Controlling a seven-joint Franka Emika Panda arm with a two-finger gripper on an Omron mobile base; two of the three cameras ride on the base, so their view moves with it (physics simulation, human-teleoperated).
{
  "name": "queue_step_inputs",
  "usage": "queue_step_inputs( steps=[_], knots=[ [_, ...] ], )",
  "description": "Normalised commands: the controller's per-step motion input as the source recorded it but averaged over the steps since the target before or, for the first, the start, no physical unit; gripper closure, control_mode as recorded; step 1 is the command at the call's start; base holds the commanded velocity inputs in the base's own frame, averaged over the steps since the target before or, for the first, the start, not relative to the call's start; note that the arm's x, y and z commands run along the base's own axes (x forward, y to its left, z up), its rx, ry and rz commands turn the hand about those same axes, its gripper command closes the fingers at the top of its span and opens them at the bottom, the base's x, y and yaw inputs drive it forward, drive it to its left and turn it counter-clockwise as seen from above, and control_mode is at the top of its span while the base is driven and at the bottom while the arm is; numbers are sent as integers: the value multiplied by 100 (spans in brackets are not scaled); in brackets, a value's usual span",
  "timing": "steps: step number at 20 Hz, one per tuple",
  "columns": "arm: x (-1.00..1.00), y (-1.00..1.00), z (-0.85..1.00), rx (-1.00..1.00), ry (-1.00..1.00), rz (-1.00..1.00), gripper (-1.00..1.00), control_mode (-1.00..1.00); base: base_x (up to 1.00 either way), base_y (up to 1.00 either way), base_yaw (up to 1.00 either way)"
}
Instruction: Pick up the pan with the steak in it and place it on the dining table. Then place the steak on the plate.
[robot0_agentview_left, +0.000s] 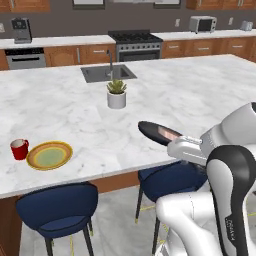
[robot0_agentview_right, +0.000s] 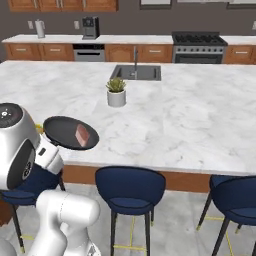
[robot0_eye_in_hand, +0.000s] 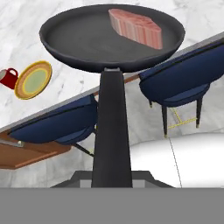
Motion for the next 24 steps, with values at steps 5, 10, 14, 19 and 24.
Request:
queue_step_inputs(
  steps=[5,10,14,19,24],
  knots=[
    [0,0,0,0,0,0,100,100,61,0,0],
    [0,0,0,0,0,0,100,100,46,0,0],
    [0,0,0,0,0,0,100,100,19,1,0],
    [0,0,0,0,0,0,100,100,1,0,0],
    [24,3,-3,0,0,0,100,-100,8,0,0]
  ],
)
